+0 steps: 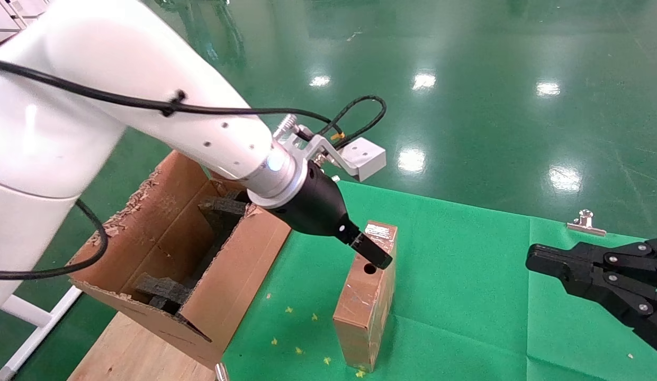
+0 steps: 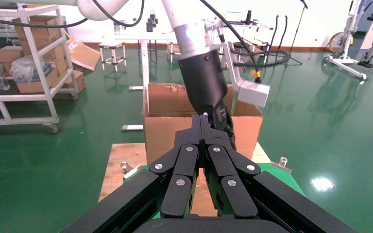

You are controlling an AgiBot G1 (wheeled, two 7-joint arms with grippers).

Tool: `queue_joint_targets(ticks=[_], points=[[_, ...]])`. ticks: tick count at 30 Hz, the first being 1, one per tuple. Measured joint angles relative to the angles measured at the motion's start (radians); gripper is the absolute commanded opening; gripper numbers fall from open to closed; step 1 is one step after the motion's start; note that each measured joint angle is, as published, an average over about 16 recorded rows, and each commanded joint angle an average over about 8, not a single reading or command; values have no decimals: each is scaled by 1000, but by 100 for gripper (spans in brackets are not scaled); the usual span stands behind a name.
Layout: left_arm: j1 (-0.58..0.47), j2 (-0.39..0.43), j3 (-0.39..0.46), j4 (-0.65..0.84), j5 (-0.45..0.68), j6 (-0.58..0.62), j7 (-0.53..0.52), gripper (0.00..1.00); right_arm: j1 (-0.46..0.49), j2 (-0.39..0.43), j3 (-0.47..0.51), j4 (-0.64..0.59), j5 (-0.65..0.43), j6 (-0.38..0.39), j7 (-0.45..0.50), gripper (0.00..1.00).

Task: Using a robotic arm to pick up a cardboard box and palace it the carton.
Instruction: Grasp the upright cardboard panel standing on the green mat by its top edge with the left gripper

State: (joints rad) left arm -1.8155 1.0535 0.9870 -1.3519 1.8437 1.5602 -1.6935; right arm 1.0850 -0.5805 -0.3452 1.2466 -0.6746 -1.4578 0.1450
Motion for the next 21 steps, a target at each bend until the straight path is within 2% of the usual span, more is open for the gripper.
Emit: queue_joint_targets(ticks=[10,21], points=[[-47,54,108,-4,40,-16,-195,100,0,0,0,0,0,0,0,0],[-78,60,150,-4,-24,-22,-245,100,0,0,0,0,0,0,0,0]])
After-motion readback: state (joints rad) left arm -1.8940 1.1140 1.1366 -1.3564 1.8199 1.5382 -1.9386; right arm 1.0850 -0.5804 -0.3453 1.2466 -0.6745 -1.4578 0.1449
